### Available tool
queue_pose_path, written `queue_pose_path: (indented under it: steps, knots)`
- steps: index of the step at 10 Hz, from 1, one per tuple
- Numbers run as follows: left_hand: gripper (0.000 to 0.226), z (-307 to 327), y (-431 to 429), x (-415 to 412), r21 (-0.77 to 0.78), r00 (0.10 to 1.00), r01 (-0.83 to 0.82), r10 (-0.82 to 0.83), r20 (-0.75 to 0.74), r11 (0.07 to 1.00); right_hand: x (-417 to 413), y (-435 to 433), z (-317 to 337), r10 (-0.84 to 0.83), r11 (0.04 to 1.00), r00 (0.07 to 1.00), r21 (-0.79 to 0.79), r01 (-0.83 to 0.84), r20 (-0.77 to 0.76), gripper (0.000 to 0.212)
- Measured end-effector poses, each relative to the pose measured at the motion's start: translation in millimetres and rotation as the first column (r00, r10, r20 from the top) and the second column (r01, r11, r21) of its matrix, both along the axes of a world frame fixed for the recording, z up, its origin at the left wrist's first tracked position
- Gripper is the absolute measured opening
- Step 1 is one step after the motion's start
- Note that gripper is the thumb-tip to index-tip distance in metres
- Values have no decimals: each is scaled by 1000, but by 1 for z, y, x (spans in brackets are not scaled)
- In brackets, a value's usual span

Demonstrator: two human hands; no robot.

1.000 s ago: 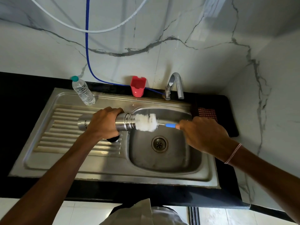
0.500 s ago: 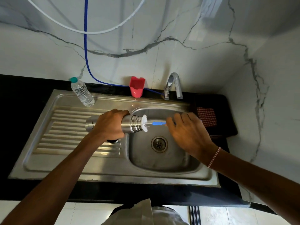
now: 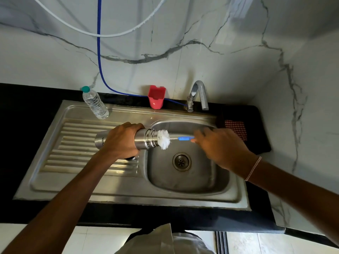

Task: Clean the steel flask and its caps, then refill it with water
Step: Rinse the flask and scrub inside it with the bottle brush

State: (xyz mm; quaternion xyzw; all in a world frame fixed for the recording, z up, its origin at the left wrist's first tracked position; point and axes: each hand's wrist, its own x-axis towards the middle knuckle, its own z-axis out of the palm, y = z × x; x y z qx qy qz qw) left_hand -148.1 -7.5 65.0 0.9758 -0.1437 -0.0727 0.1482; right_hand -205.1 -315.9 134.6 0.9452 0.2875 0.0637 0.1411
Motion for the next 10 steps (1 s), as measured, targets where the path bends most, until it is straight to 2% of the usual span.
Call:
queue_pose_path:
  steps: [1, 2, 3, 4, 5, 6, 7, 8, 9, 10]
  knots:
    - [63, -2, -1, -1, -48, 1000, -20, 20, 7, 999, -12, 11, -8, -19, 999, 991, -48, 26, 133, 23]
    - [64, -4, -6, -6, -68, 999, 15, -12, 41, 998, -18, 23, 0, -66, 998, 997, -11, 66, -33, 16]
    - [64, -4, -16, -11, -106, 996, 51, -42, 84, 993, -11, 35, -1, -183, 956, 889, 132, 260, -421, 22]
    - [66, -2, -20, -12, -113, 992, 55, -42, 120, 992, 3, 37, -2, -124, 676, 442, 250, 693, -888, 42]
    - [71, 1, -17, -12, -120, 986, 66, -46, 159, 991, 6, 25, 0, 104, 396, 16, 56, 916, -994, 44]
    - [70, 4, -17, -14, -96, 977, 102, -82, 196, 990, -1, 30, 4, -38, 516, 200, 153, 843, -979, 38]
    - [67, 7, -19, -12, -82, 993, 3, 7, 119, 997, -15, 33, -12, -198, 971, 952, 88, 223, -233, 23]
    - [70, 5, -21, -12, -115, 995, -40, 49, 82, 993, -21, 37, -13, -54, 998, 998, -32, 55, 25, 16]
    - [72, 6, -20, -14, -117, 994, -36, 48, 101, 993, -14, 27, -1, -70, 997, 997, -40, 69, -35, 20]
    - [73, 5, -14, -12, -96, 986, -22, 38, 161, 995, -4, 15, 14, -81, 988, 948, 101, 117, -308, 25]
